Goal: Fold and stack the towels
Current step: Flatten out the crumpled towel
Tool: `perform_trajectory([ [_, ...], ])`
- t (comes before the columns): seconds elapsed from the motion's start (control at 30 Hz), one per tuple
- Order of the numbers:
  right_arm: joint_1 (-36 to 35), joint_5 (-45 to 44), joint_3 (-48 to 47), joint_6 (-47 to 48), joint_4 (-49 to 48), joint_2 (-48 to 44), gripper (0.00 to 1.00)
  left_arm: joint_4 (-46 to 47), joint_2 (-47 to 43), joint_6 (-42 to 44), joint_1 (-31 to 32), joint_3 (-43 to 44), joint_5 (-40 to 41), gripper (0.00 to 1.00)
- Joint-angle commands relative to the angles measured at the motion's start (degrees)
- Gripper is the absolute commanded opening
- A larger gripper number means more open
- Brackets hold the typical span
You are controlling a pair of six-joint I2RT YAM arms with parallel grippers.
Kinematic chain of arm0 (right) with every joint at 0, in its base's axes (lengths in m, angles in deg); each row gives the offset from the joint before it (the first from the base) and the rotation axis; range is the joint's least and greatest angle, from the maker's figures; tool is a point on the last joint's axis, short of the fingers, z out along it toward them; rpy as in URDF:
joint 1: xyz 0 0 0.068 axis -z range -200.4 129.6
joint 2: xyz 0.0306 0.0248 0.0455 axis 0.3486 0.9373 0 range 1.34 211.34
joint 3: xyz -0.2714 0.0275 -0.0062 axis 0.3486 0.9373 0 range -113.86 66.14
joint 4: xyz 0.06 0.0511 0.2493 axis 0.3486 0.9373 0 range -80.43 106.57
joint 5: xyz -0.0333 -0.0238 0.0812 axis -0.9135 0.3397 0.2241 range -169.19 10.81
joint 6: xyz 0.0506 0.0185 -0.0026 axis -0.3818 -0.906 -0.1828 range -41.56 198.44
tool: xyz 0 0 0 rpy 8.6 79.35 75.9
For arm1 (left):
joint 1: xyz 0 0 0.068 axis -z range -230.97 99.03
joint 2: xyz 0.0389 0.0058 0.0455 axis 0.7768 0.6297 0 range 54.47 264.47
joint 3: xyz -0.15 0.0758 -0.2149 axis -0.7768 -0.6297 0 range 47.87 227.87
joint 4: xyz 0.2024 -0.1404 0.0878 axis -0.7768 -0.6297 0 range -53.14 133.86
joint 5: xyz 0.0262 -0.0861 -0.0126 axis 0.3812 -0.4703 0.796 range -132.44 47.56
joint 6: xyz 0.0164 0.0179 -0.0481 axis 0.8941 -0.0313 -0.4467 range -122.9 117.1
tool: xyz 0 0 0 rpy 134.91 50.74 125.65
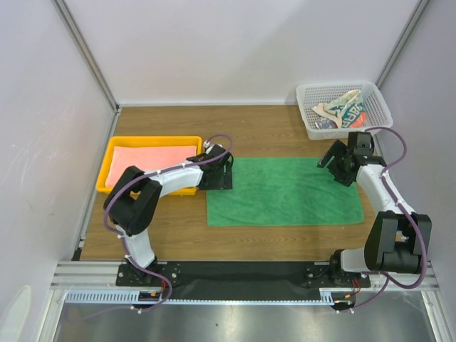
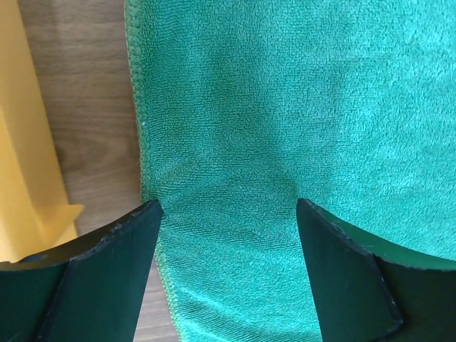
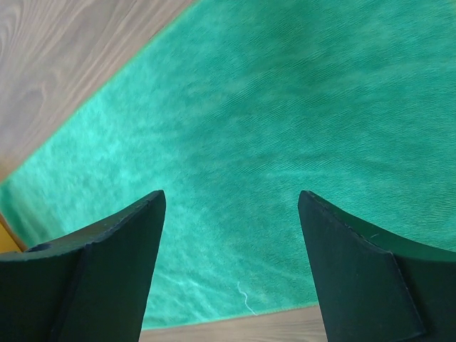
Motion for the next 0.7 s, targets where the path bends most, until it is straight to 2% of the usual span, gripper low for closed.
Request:
perform_trajectory([
  [0.0, -2.8, -0.6, -0.9, -0.1, -1.4, -1.9, 0.81, -0.4, -4.4, 4.8, -0.6, -1.0, -0.9, 0.84],
  [0.13, -7.6, -0.1, -5.3, 3.7, -3.8, 1.2, 0.81, 0.1, -8.9, 6.8, 0.7, 0.8, 0.1, 0.86],
  [0.27, -11.6, 1.2, -13.4, 10.9, -6.4, 10.6, 0.8, -0.9, -12.5, 5.1, 3.2, 3.5, 3.3, 0.86],
  [0.43, -14.0, 1.6, -26.3, 15.2, -3.6, 22.5, 0.73, -1.6, -16.1, 0.0, 7.8, 2.1, 7.7, 0.86],
  [0.67, -17.3, 0.2, -36.9, 18.2, 2.1, 35.9, 0.59, -2.2, -20.2, -7.9, 11.8, -3.8, 9.5, 0.86],
])
